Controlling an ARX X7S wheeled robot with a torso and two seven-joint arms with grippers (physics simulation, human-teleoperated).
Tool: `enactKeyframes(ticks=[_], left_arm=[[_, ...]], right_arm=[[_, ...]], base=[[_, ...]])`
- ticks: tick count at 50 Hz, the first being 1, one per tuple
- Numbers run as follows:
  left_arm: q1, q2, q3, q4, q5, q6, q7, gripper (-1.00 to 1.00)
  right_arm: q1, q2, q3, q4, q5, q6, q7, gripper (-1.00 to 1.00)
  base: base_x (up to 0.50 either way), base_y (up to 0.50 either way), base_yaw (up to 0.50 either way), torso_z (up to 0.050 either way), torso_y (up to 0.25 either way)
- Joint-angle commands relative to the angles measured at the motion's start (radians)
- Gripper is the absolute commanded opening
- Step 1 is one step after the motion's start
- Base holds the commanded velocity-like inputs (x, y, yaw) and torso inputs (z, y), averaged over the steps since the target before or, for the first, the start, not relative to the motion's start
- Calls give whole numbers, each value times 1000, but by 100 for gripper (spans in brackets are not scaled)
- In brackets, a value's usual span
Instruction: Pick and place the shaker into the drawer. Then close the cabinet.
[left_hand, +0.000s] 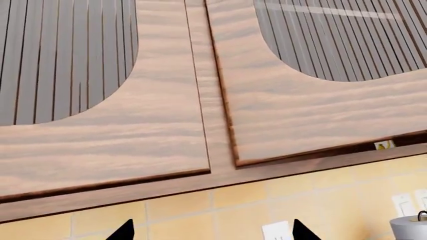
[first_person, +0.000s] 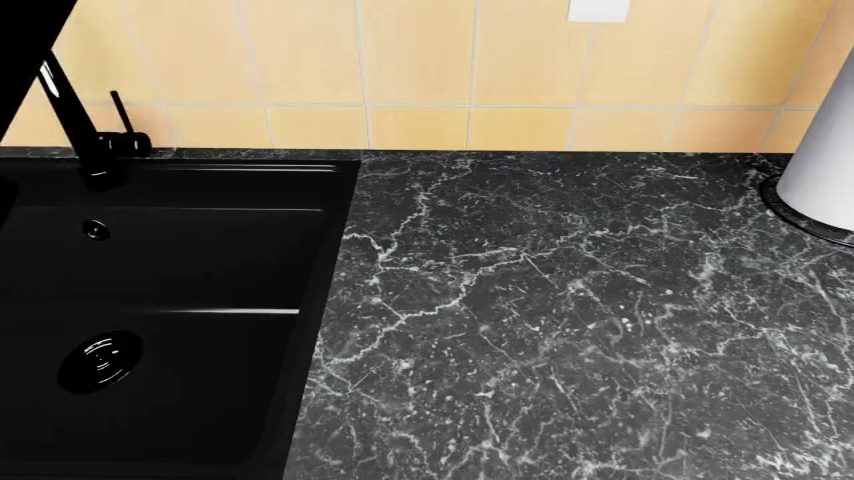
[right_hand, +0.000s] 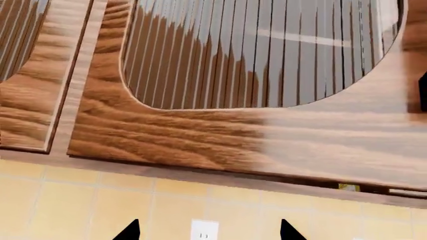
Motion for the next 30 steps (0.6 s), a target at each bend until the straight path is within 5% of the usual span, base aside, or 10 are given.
enactKeyframes(ticks=[1, 7, 16, 30], left_arm=[[12, -9, -17, 7, -6, -2, 5, 100], [9, -10, -26, 4, -16, -10, 9, 100], [11, -15, -37, 5, -25, -20, 10, 100], [35, -29, -48, 18, -23, -20, 1, 100]], right_arm=[[146, -181, -7, 214, -63, 227, 72, 100], [142, -306, 75, 393, -217, 417, 48, 100], [53, -394, 215, 518, -621, 593, -218, 100], [-104, -372, 204, 552, -1050, 511, -582, 100]], base=[[0, 0, 0, 0, 0], [0, 0, 0, 0, 0], [0, 0, 0, 0, 0], [0, 0, 0, 0, 0]])
